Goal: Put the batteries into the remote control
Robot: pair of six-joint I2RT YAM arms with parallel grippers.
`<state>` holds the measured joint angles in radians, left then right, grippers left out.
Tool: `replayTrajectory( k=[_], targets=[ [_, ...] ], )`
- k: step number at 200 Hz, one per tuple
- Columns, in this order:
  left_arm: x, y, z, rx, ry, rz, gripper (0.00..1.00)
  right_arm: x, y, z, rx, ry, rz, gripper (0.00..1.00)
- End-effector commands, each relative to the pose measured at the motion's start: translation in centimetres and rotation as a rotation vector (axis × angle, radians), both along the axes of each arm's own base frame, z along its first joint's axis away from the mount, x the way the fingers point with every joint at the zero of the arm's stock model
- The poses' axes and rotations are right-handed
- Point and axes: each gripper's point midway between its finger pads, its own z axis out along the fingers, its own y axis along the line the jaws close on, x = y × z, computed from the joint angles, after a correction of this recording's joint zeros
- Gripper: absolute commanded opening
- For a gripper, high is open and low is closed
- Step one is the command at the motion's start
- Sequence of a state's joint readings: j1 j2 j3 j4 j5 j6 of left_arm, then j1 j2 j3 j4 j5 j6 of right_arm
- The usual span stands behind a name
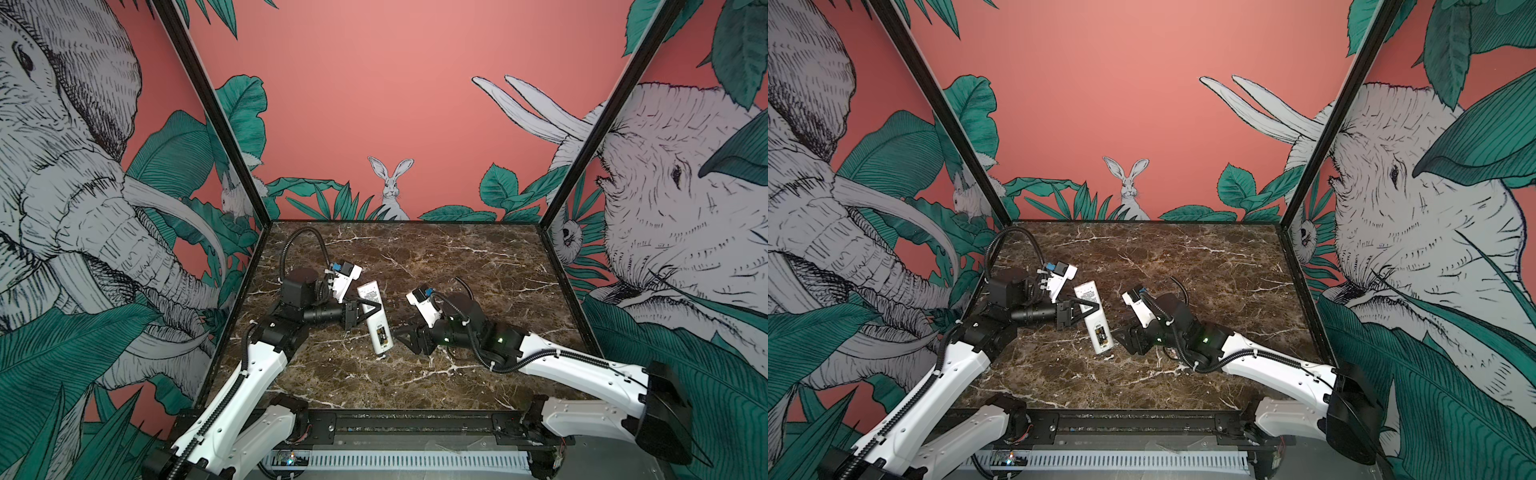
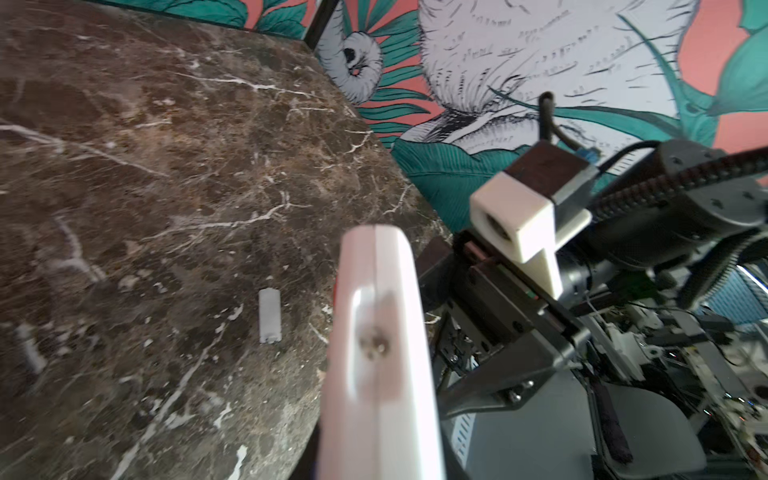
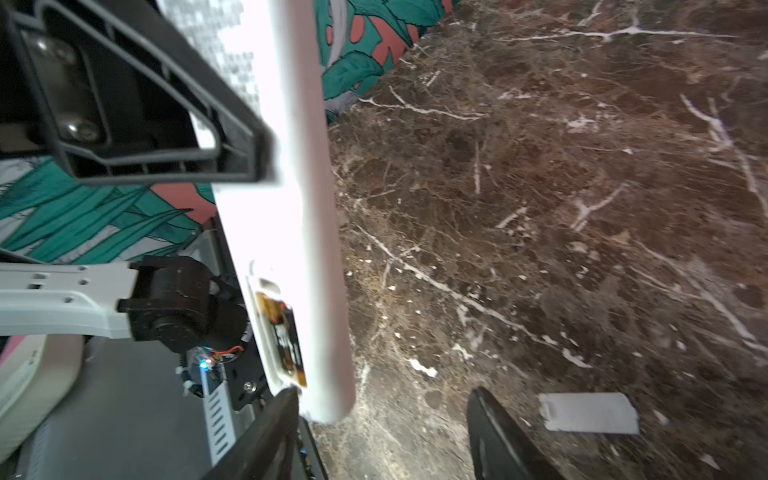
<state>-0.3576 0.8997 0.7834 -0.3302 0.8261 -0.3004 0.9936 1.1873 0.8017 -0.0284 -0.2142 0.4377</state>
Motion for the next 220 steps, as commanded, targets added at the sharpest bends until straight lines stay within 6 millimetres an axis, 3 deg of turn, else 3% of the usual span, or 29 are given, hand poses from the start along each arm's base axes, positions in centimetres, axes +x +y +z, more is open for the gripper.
replayTrajectory(
  k=[1,26,53,74,105,107,133,220],
  targets=[
    [1.5,1.9,-1.0,0.133,-0.045,0.125,0.00,1.7,-1.8,-1.7,-0.071,0.011,-0.140,0.68],
    [3.0,4.2,-3.4,0.276,-0.020,0.247,0.00,3.0,-3.1,-5.2,-0.212,0.072,-0.245,0.67],
    [3.3,5.1,-5.0,0.352,0.032,0.273,0.00,3.5,-2.6,-8.3,-0.314,0.115,-0.240,0.53],
    [3.1,4.6,-6.0,0.341,0.086,0.245,0.00,3.9,-2.0,-10.2,-0.392,0.136,-0.233,0.46],
    [2.6,2.3,-8.1,0.251,0.239,0.149,0.00,4.8,-1.6,-12.0,-0.486,0.137,-0.227,0.44],
    [2.5,2.2,-8.2,0.247,0.250,0.143,0.00,4.8,-1.7,-12.8,-0.507,0.145,-0.225,0.44],
    [2.7,1.4,-10.6,0.244,0.398,0.125,0.00,5.1,-1.5,-14.8,-0.597,0.158,-0.204,0.43],
    [3.5,0.8,-14.9,0.211,0.538,0.173,0.00,5.5,-1.8,-17.1,-0.685,0.183,-0.201,0.39]
  ],
)
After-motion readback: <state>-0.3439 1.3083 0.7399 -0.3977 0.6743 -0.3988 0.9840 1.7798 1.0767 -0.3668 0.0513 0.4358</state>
